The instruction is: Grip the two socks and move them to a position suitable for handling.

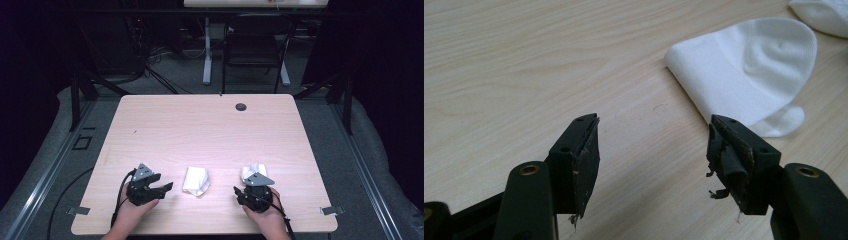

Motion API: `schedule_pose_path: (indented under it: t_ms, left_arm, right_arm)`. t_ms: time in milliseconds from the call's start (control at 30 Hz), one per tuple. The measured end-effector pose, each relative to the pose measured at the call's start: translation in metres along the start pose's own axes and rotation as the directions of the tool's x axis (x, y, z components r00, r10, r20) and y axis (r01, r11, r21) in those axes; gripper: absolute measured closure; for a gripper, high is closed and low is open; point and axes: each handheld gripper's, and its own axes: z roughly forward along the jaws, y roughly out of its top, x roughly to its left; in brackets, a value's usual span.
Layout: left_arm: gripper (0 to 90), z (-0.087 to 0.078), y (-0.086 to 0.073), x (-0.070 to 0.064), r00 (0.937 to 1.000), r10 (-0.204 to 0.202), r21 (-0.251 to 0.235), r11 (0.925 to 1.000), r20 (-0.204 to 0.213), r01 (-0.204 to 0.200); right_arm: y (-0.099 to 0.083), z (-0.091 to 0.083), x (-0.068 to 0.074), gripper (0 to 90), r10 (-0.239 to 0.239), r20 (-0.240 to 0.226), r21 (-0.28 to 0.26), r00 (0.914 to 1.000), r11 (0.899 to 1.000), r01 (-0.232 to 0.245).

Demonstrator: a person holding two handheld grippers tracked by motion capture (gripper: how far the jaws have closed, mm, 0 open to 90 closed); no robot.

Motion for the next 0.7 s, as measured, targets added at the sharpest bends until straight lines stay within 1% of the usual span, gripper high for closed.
schedule_pose_path:
  t_ms: [67, 100, 133, 167, 200, 233, 300, 333, 400, 467, 500, 533, 567, 667, 700]
  left_arm:
    - [39.9, 0.001, 0.0, -0.002, 0.9998, 0.021, -0.001, 0.9998, 0.001, -0.021]
    - [40.1, 0.001, 0.0, -0.002, 0.9998, 0.021, -0.001, 0.9998, 0.001, -0.021]
    - [41.0, 0.002, 0.0, -0.004, 0.999, 0.043, 0.009, 0.999, -0.01, -0.043]
    - [41.7, 0.002, 0.0, -0.004, 0.9989, 0.046, 0.014, 0.9988, -0.006, -0.046]
    - [42.0, 0.002, 0.0, -0.005, 0.9993, 0.038, 0.015, 0.9992, -0.001, -0.038]
    - [42.1, 0.002, 0.0, -0.005, 0.9993, 0.038, 0.015, 0.9992, -0.001, -0.038]
    - [42.8, 0.001, 0.0, -0.005, 0.9995, 0.033, 0.015, 0.9993, -0.004, -0.033]
    - [43.2, 0.001, 0.0, -0.005, 0.9993, 0.038, 0.016, 0.9992, 0.0, -0.038]
    - [44.2, 0.0, 0.0, -0.006, 0.999, 0.043, 0.015, 0.999, -0.01, -0.043]
    - [45.7, -0.001, 0.0, -0.006, 0.9993, 0.034, 0.019, 0.9992, -0.017, -0.034]
    - [46.5, -0.001, 0.0, -0.007, 0.9992, 0.034, 0.019, 0.9993, -0.021, -0.033]
    - [47.2, -0.001, 0.001, -0.007, 0.999, 0.039, 0.015, 0.9991, -0.021, -0.038]
    - [47.7, -0.001, 0.001, -0.008, 0.9992, 0.035, 0.013, 0.9993, -0.019, -0.034]
    - [49.9, -0.001, 0.002, -0.011, 0.9989, 0.04, 0.009, 0.9992, -0.023, -0.04]
    - [50.5, -0.001, 0.003, -0.012, 0.9991, 0.04, 0.002, 0.9992, -0.017, -0.04]
  right_arm:
    - [-0.001, 0.001, 0.001, 53.2, 0.005, -0.003, -0.006, 1.0, 1.0, -0.005]
    - [0.0, 0.0, 0.001, 53.5, 0.005, 0.0, -0.007, 1.0, 1.0, -0.005]
    - [0.001, 0.0, 0.001, 54.4, 0.017, 0.0, -0.01, 0.9999, 1.0, -0.017]
    - [0.002, 0.0, 0.001, 54.6, 0.025, -0.011, -0.011, 0.9996, 1.0, -0.025]
    - [0.002, 0.0, 0.001, 54.9, 0.036, -0.017, -0.016, 0.9992, 0.999, -0.036]
    - [0.003, 0.0, 0.002, 54.9, 0.041, -0.014, -0.011, 0.9991, 0.999, -0.042]
    - [0.002, 0.0, 0.002, 57.6, 0.039, -0.011, -0.005, 0.9992, 0.999, -0.039]
    - [0.002, 0.0, 0.001, 59.3, 0.039, -0.019, -0.002, 0.999, 0.999, -0.039]
    - [0.001, 0.001, 0.001, 61.0, 0.048, -0.027, 0.018, 0.9985, 0.999, -0.047]
    - [0.001, 0.002, 0.0, 61.4, 0.064, -0.037, 0.017, 0.9972, 0.998, -0.064]
    - [0.001, 0.002, -0.001, 61.4, 0.066, -0.04, 0.028, 0.997, 0.997, -0.065]
    - [0.001, 0.002, -0.002, 61.4, 0.072, -0.046, 0.027, 0.9963, 0.997, -0.071]
    - [0.0, 0.002, -0.002, 61.6, 0.074, -0.043, 0.031, 0.9963, 0.997, -0.073]
    - [0.001, 0.002, -0.002, 62.6, 0.071, -0.044, 0.034, 0.9965, 0.997, -0.07]
    - [0.001, 0.002, -0.001, 62.8, 0.074, -0.047, 0.027, 0.9962, 0.997, -0.073]
